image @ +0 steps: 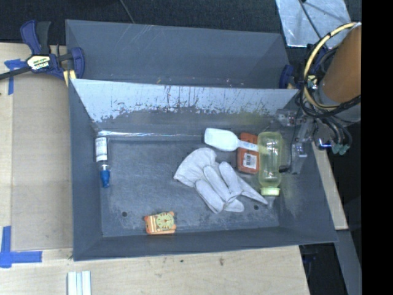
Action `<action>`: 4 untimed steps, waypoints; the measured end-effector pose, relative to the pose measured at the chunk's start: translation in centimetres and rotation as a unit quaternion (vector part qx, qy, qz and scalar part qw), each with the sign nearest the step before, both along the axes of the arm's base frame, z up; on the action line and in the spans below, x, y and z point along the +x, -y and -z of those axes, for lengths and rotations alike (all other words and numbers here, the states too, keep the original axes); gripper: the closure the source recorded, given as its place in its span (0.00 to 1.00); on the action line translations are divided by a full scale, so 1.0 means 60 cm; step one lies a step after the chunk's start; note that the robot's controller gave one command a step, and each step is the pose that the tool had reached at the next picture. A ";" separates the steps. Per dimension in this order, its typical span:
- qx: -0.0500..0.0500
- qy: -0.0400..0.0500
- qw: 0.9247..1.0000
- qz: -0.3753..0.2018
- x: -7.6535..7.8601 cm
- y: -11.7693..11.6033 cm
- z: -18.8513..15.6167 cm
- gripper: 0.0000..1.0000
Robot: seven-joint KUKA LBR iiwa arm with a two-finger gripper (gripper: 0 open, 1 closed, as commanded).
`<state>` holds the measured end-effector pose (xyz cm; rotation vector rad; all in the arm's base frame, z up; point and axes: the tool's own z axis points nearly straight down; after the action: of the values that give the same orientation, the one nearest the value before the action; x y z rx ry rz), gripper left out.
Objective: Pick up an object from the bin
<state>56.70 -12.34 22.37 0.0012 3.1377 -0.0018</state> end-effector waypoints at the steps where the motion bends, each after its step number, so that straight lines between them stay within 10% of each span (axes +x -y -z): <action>1: 0.000 0.003 1.000 0.023 0.029 -0.031 0.089 0.00; 3: 0.000 0.000 0.999 -0.052 0.103 -0.065 0.169 0.00; 4: 0.000 0.000 0.999 -0.049 0.095 -0.084 0.208 0.00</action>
Offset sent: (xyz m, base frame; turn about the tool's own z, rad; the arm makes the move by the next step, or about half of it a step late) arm 0.0605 0.0358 -0.0959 0.0424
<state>62.40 -7.28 9.91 -0.1520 3.1337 -0.0002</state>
